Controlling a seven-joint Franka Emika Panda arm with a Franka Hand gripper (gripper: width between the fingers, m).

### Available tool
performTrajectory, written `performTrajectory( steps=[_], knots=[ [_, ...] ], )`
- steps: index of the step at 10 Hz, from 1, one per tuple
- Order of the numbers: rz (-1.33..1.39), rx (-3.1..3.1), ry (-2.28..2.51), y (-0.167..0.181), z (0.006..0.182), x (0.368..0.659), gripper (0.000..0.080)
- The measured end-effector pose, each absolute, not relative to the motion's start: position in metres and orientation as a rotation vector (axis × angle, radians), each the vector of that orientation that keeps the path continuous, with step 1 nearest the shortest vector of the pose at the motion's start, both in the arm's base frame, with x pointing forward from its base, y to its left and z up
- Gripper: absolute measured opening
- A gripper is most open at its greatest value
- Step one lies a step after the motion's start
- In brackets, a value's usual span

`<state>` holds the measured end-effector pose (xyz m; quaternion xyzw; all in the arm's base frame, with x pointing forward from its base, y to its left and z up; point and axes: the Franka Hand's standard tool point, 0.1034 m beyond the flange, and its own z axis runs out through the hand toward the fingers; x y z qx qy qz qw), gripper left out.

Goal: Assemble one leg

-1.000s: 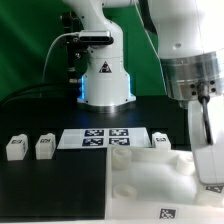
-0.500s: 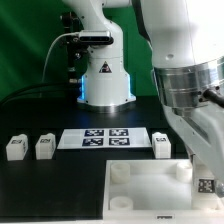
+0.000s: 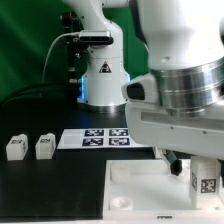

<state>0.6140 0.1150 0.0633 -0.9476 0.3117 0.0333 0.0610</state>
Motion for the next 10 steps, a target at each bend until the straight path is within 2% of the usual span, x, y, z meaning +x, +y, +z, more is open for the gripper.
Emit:
performTrajectory(
  steps=[2, 3, 5, 6, 10],
  knots=[
    [0.049, -3.002, 0.566, 0.1273, 0.0758, 0.6144, 0.0649],
    [0.051, -3.009, 0.534, 0.1250, 0.0739, 0.6142, 0.0649],
    [0.051, -3.007, 0.543, 0.1248, 0.0736, 0.6141, 0.0383],
    [0.053, -3.008, 0.546, 0.1235, 0.0729, 0.6138, 0.0291],
    [0.058, -3.003, 0.566, 0.1229, 0.0727, 0.6145, 0.0291]
  ],
)
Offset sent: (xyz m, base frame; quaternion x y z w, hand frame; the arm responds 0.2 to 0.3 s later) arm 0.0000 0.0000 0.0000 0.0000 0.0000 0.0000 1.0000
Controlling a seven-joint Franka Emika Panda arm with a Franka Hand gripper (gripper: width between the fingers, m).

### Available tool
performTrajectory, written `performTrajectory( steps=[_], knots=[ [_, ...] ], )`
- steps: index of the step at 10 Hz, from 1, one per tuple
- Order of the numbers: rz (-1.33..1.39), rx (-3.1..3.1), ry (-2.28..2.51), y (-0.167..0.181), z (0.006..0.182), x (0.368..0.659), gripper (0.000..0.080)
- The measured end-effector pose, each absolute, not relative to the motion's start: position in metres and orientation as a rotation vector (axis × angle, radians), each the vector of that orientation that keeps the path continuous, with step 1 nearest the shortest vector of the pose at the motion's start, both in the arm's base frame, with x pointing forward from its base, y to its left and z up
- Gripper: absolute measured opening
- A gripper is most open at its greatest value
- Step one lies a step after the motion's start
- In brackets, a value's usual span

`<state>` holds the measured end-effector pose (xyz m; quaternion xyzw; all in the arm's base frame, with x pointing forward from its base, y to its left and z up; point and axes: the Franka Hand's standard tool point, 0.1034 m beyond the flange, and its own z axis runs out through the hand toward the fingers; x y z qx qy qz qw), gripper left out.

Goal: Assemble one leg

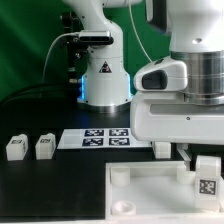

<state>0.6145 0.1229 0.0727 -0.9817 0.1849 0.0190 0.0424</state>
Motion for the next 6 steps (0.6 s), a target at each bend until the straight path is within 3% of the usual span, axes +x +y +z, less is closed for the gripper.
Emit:
performTrajectory(
  steps=[6],
  knots=[
    [0.364, -2.693, 1.443, 0.129, 0.077, 0.632, 0.0291]
  ],
)
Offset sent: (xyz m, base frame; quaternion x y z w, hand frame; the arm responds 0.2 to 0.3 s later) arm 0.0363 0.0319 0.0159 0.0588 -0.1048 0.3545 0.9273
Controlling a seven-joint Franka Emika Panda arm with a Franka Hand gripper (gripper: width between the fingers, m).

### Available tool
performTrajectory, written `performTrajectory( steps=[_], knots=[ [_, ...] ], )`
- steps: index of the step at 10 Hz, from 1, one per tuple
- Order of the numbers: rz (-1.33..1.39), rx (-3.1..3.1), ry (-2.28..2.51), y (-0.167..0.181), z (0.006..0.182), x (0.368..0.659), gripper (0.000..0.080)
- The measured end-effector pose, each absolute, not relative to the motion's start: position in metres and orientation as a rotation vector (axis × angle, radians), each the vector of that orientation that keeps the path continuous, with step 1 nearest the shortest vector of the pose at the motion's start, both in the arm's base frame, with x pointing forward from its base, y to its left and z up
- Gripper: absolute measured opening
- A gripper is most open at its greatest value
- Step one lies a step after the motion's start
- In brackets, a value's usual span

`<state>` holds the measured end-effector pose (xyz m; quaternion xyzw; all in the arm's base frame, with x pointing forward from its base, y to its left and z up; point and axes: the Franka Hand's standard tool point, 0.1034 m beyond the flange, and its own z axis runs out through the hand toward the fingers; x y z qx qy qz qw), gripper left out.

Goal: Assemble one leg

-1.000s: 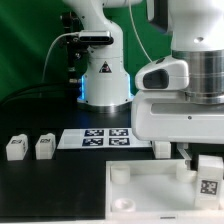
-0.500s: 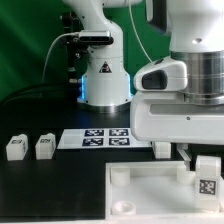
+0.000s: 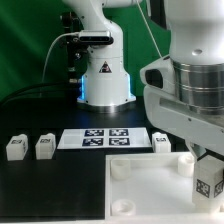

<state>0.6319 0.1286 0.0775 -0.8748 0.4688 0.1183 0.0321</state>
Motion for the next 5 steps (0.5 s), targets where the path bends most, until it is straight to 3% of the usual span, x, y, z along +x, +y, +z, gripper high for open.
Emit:
performTrajectory(
  steps=[3, 5],
  knots=[
    [0.347, -2.710, 1.425, 0.1305, 0.0731, 0.6274, 0.0291],
    [0.318, -2.858, 1.160, 0.1218, 0.0723, 0.6256, 0.0291]
  ],
)
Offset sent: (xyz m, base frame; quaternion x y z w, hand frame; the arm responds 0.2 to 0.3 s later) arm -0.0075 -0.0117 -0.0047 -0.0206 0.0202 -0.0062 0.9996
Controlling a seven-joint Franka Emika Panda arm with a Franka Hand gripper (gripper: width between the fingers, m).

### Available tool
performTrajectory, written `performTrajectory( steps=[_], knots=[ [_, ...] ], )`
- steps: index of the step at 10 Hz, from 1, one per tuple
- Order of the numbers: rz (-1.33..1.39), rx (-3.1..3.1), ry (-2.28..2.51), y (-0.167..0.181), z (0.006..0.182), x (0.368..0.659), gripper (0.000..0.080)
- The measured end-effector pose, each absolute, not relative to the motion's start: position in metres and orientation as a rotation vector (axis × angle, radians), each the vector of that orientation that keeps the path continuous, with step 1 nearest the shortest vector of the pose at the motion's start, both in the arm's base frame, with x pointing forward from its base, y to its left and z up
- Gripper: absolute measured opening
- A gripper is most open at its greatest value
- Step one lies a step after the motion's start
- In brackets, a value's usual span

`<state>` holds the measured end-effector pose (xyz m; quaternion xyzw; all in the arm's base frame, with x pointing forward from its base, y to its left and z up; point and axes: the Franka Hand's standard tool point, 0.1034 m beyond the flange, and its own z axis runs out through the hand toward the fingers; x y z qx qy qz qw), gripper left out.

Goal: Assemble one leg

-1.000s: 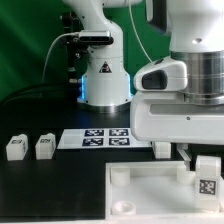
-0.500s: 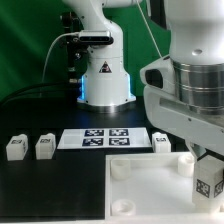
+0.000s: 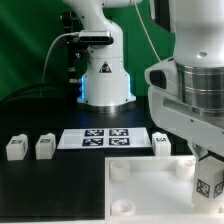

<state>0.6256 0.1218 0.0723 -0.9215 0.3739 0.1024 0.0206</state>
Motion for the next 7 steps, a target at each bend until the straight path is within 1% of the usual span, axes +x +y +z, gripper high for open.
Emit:
performTrajectory(
  steps=[4, 7],
  knots=[
    [0.320, -2.838, 1.203, 0.1230, 0.0725, 0.6258, 0.0292],
    [0.244, -2.586, 1.624, 0.1302, 0.0714, 0.6279, 0.0292]
  ],
)
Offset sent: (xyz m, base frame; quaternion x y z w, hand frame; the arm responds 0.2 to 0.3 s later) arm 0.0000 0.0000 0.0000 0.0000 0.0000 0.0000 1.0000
